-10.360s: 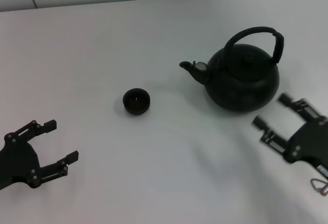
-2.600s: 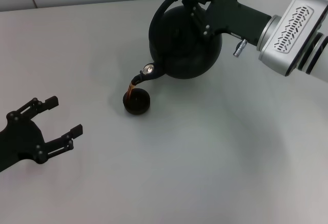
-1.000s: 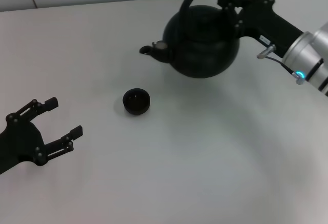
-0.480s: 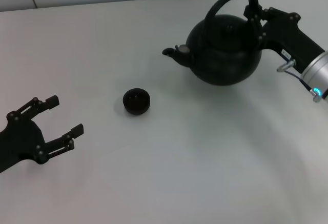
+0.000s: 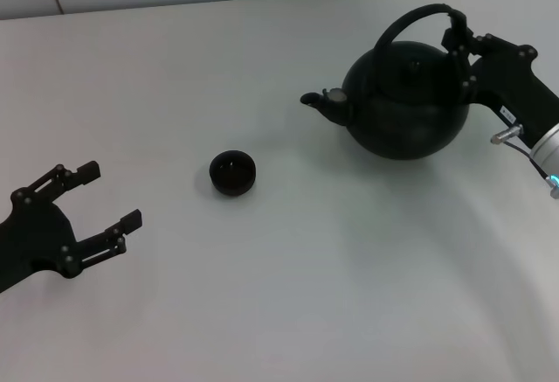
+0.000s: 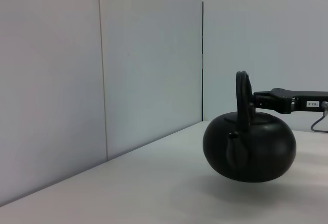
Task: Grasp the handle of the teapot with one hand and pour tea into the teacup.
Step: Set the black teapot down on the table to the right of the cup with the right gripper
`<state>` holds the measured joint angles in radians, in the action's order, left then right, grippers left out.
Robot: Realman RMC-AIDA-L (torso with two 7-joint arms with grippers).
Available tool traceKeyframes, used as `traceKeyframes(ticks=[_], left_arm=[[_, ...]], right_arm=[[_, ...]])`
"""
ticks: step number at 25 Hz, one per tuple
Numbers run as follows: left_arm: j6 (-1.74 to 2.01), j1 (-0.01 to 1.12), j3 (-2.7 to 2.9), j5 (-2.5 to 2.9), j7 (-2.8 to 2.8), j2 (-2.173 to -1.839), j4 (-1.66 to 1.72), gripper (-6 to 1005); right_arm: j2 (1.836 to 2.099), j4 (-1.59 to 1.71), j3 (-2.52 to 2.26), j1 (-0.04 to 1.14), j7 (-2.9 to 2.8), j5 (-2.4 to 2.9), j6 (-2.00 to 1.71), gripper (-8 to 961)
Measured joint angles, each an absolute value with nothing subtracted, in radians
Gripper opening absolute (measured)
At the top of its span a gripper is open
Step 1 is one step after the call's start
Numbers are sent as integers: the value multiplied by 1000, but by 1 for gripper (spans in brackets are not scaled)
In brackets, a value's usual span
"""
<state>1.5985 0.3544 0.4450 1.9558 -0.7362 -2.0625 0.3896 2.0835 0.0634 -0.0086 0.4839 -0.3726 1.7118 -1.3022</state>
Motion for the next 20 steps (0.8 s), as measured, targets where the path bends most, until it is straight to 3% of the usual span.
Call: traceKeyframes(ticks=[20], left_arm=[[1599, 352, 449, 1956, -736, -2063, 390, 863]], right_arm=[[2083, 50, -9, 461, -370, 1714, -1275, 158]])
